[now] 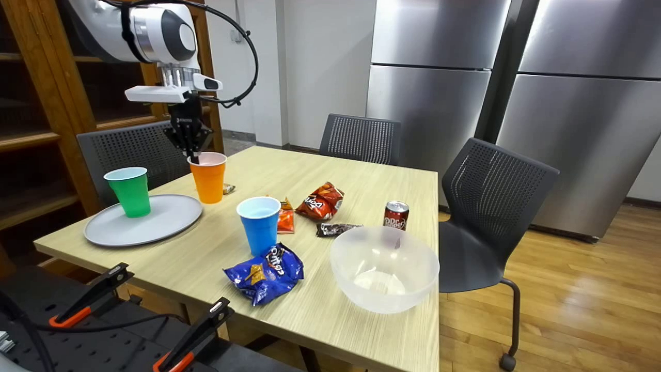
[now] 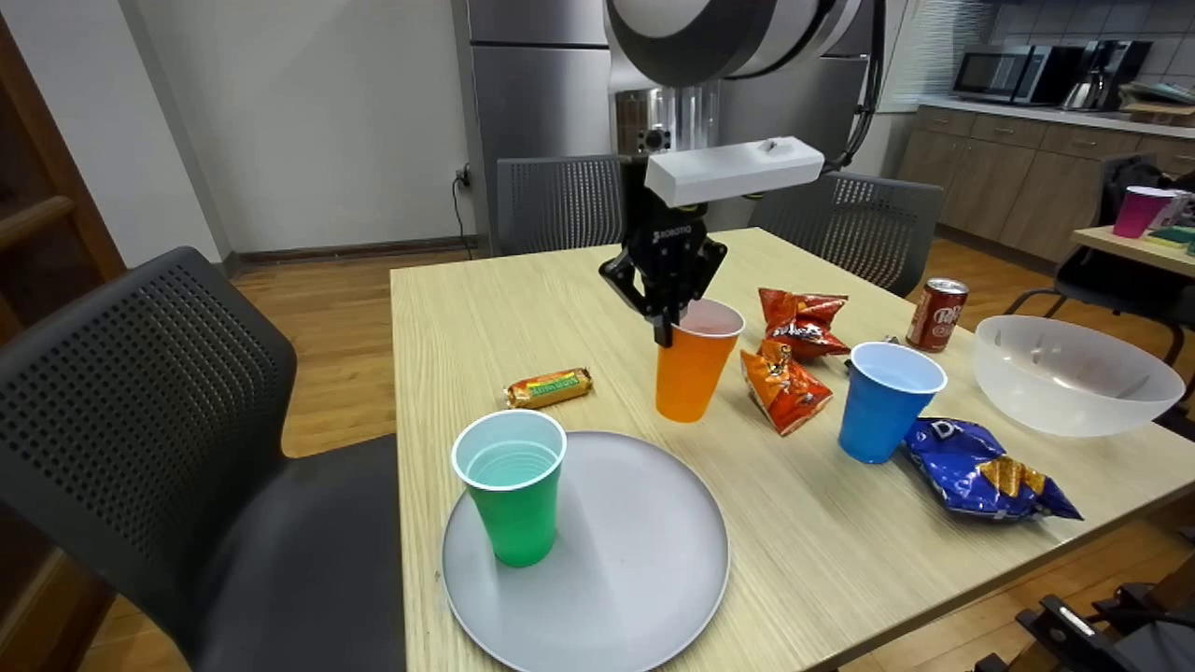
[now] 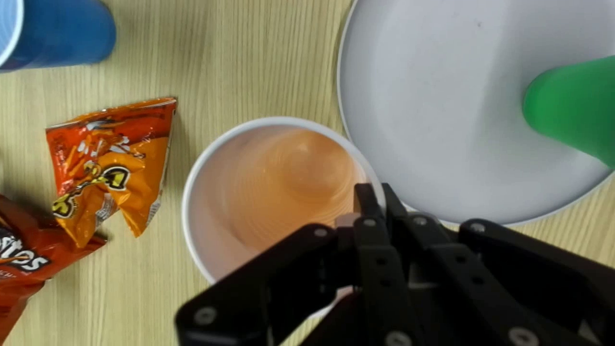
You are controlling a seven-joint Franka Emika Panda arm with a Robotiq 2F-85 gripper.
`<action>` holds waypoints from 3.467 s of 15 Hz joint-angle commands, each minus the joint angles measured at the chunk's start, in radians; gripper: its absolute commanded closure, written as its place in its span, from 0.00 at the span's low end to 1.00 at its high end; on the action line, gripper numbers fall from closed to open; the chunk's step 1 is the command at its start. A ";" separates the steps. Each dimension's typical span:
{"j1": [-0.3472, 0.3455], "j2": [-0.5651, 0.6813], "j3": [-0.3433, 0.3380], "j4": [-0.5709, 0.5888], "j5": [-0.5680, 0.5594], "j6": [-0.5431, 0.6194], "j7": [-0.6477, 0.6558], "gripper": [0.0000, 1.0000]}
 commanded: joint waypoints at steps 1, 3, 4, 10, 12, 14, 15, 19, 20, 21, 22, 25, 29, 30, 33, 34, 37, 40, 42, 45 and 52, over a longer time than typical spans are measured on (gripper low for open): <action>0.016 -0.017 0.021 -0.003 0.011 -0.026 0.019 0.99; 0.022 -0.004 0.031 0.009 0.017 -0.032 0.014 0.99; 0.027 0.000 0.034 0.013 0.018 -0.032 0.014 0.99; 0.055 0.045 0.043 0.054 0.012 -0.041 0.016 0.99; 0.063 0.067 0.042 0.074 0.007 -0.041 0.017 0.99; 0.074 0.091 0.037 0.099 0.000 -0.043 0.022 0.99; 0.078 0.103 0.037 0.111 0.000 -0.046 0.020 0.99; 0.091 0.150 0.035 0.160 0.002 -0.060 0.018 0.99; 0.094 0.159 0.035 0.170 0.004 -0.064 0.017 0.99; 0.096 0.167 0.036 0.178 0.005 -0.068 0.015 0.99; 0.099 0.174 0.036 0.185 0.005 -0.072 0.014 0.99; 0.107 0.195 0.033 0.208 0.003 -0.083 0.016 0.99; 0.110 0.208 0.034 0.226 0.005 -0.098 0.012 0.99; 0.109 0.206 0.036 0.226 0.006 -0.100 0.009 0.70; 0.109 0.191 0.042 0.219 0.009 -0.094 0.002 0.54; 0.109 0.186 0.043 0.217 0.010 -0.091 0.000 0.48; 0.109 0.165 0.050 0.204 0.012 -0.076 -0.004 0.24; 0.105 0.135 0.057 0.189 0.018 -0.062 -0.008 0.02; 0.099 0.108 0.059 0.176 0.021 -0.053 -0.009 0.00; 0.089 0.067 0.058 0.159 0.027 -0.040 -0.009 0.00; 0.031 -0.023 0.050 0.110 0.056 -0.032 -0.026 0.00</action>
